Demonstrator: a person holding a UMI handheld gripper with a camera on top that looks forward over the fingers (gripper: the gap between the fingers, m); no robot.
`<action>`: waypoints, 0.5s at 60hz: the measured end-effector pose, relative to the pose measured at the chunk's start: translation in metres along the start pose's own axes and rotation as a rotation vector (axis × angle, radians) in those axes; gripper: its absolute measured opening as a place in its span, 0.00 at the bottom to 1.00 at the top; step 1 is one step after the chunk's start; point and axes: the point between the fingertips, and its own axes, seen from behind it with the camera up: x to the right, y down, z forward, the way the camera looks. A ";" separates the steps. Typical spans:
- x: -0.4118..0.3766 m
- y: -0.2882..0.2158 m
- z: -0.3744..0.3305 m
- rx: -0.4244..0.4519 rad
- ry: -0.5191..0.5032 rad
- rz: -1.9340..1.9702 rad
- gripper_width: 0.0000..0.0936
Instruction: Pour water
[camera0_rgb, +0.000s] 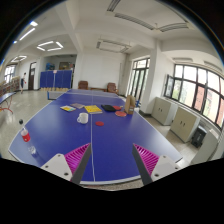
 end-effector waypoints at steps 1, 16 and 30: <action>0.000 0.001 -0.001 -0.003 0.002 0.000 0.91; -0.053 0.081 -0.023 -0.094 0.006 -0.025 0.91; -0.229 0.187 -0.061 -0.235 -0.148 -0.026 0.90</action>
